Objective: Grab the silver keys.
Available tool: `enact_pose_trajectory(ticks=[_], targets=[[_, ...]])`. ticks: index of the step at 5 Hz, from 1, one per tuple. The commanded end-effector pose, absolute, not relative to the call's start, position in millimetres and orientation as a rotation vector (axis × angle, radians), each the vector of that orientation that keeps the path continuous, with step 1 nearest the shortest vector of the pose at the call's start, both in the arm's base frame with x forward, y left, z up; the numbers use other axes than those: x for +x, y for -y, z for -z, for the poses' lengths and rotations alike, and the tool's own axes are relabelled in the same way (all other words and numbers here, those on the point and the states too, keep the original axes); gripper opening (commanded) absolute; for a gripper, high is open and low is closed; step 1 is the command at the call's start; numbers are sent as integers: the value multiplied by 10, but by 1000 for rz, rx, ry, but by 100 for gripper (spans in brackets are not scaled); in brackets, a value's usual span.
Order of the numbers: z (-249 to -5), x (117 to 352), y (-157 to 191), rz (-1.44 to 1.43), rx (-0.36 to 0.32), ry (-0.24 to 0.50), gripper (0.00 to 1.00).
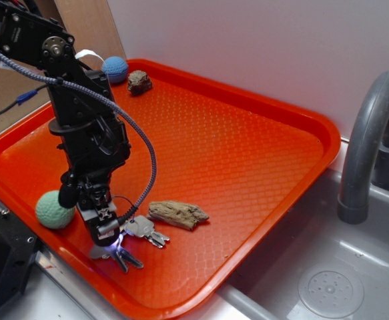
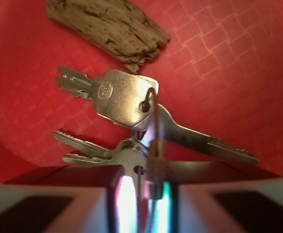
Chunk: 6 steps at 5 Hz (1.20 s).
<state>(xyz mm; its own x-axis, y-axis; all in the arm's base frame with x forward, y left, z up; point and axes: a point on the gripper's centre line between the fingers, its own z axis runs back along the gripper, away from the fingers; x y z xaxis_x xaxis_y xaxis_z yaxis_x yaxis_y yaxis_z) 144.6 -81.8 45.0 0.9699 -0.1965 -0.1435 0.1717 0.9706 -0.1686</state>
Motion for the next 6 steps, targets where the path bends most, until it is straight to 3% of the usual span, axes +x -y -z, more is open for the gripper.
enact_pose_trajectory(ticks=[1, 2, 3, 4, 5, 6], targets=[[-950, 1584, 573, 22, 2, 89, 0], [-1470, 1675, 286, -82, 109, 166, 0], [-1981, 1837, 55, -278, 142, 236, 0], [-2479, 2034, -241, -374, 178, 197, 0], [-2529, 2096, -321, -406, 192, 179, 0], [-2415, 2109, -299, -415, 194, 156, 0]])
